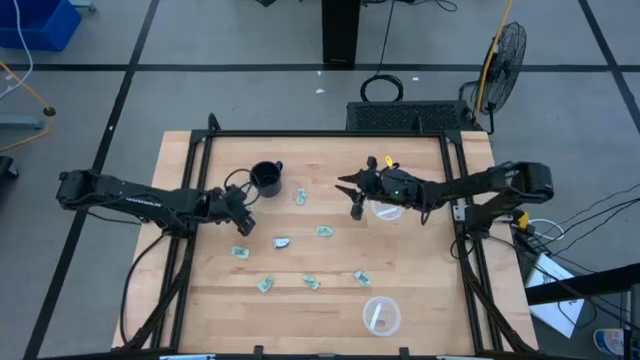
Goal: Pick and place Stevia / Truvia into bins
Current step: Put the light green stevia packet into the top transparent container, then put the light green stevia packet into the bottom transparent container
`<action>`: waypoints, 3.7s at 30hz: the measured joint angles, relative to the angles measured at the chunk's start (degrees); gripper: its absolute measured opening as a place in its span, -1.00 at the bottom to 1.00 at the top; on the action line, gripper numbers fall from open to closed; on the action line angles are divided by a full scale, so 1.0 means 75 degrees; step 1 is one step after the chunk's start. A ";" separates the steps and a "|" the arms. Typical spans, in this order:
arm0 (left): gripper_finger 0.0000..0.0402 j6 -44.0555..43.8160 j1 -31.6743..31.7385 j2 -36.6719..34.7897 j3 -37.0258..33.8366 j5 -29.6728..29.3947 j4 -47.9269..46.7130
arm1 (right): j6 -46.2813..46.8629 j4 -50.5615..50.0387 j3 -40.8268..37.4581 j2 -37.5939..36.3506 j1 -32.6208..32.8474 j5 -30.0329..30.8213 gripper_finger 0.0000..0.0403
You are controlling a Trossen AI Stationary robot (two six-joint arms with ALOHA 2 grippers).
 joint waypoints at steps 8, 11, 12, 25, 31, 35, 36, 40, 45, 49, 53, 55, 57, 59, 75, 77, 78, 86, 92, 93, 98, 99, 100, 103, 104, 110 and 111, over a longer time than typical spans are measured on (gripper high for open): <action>-0.27 -0.0232 0.0006 0.0001 -0.0451 0.0037 0.0015 | -0.0197 0.0139 0.0000 0.0375 -0.0353 -0.0017 -0.48; -0.27 -0.0215 0.0006 0.0001 -0.0451 -0.0068 0.0096 | -0.0197 0.0265 0.0000 0.0375 -0.0389 -0.0017 -0.48; -0.27 -0.0206 0.0006 0.0000 -0.0451 -0.0075 0.0130 | -0.0205 0.0333 0.0000 0.0375 -0.0387 -0.0017 -0.48; -0.62 -0.0183 0.0037 0.0399 -0.0749 -0.0221 0.0212 | -0.0194 0.0365 0.0000 0.0373 -0.0387 -0.0026 -0.48; -0.96 -0.0258 0.0147 0.0432 -0.0820 -0.0265 0.0222 | -0.0194 0.0356 0.0000 0.0373 -0.0297 -0.0026 -0.48; -0.98 0.0486 0.0097 0.0319 -0.0583 -0.0025 0.0395 | -0.0192 0.0329 0.0000 0.0373 -0.0211 -0.0026 -0.48; -0.98 0.0663 0.0060 0.0283 -0.0493 0.0225 0.0483 | -0.0192 0.0322 0.0000 0.0373 -0.0179 -0.0026 -0.48; -0.99 0.1047 -0.0117 0.0242 0.0030 0.0749 0.0724 | -0.0192 0.0319 0.0000 0.0328 -0.0033 -0.0027 -0.48; -0.99 0.1233 -0.0600 0.0566 0.0564 0.0656 0.1394 | -0.0229 0.0155 -0.0003 0.0054 0.0177 -0.0023 -0.48; -0.99 0.2045 -0.0896 0.1311 0.0979 0.0617 0.2839 | -0.0211 -0.0913 0.0005 -0.0700 0.0296 -0.0017 -0.48; -0.99 0.3013 -0.0913 0.2531 0.1909 0.0508 0.3665 | 0.0429 -0.3060 0.0005 -0.1992 0.0414 -0.0017 -0.48; -1.00 0.3297 -0.0809 0.3245 0.2595 0.0383 0.3738 | 0.1010 -0.4169 0.0006 -0.2653 0.0486 -0.0016 -0.48; -1.00 0.3803 -0.0675 0.3958 0.3294 0.0394 0.3713 | 0.1462 -0.5103 0.0003 -0.3254 0.0568 -0.0004 -0.48; -1.00 0.4549 -0.0530 0.4721 0.4027 0.0510 0.3780 | 0.1742 -0.5794 0.0003 -0.3769 0.0637 0.0042 -0.48; -1.00 0.6666 0.0281 0.9321 0.9569 0.1643 0.3827 | 0.1471 -0.7614 0.0000 -0.5855 0.0732 0.4263 -0.48; -1.00 0.6813 0.0311 0.9786 1.0062 0.1641 0.3765 | 0.1425 -0.7708 0.0000 -0.5870 0.0731 0.4458 -0.48; -1.00 0.6826 0.0342 0.9968 1.0271 0.1639 0.3754 | 0.1390 -0.7750 -0.0003 -0.5866 0.0726 0.4532 -0.48; -0.94 0.6858 0.0527 1.0440 1.0821 0.1582 0.3135 | 0.0821 -0.7420 0.0000 -0.5890 0.0706 0.4645 -0.48; -0.69 0.7314 0.0538 1.0428 1.0824 0.1582 0.3023 | 0.0561 -0.7015 0.0000 -0.5887 0.0668 0.4642 -0.48; -0.64 0.7324 0.0539 1.0428 1.0824 0.1574 0.3023 | 0.0546 -0.6996 0.0000 -0.5887 0.0668 0.4642 -0.48; -0.43 0.7554 0.0533 1.0257 1.0816 0.0883 0.2876 | 0.0369 -0.6658 0.0000 -0.5887 0.0668 0.4591 -0.48; -0.40 0.7592 0.0527 1.0105 1.0816 0.0732 0.2795 | 0.0307 -0.6598 0.0000 -0.5890 0.0668 0.4552 -0.48; -0.38 0.7598 0.0519 0.9876 1.0816 0.0636 0.2490 | 0.0216 -0.6552 0.0000 -0.5889 0.0668 0.4414 -0.48; -0.35 0.7503 0.0522 0.9023 1.0824 0.0539 0.1201 | -0.0058 -0.6366 0.0000 -0.5884 0.0676 0.3957 -0.48; -0.35 0.7471 0.0537 0.8700 1.0824 0.0539 0.0638 | -0.0093 -0.6310 0.0000 -0.5875 0.0682 0.3764 -0.48; -0.35 0.7241 0.0703 0.6584 1.0827 0.1002 -0.2111 | -0.0192 -0.6271 -0.0004 -0.5703 0.0676 0.1853 -0.48; -0.35 0.7163 0.0733 0.6231 1.0825 0.1059 -0.2462 | -0.0413 -0.6226 -0.0056 -0.5616 0.0677 0.1237 -0.48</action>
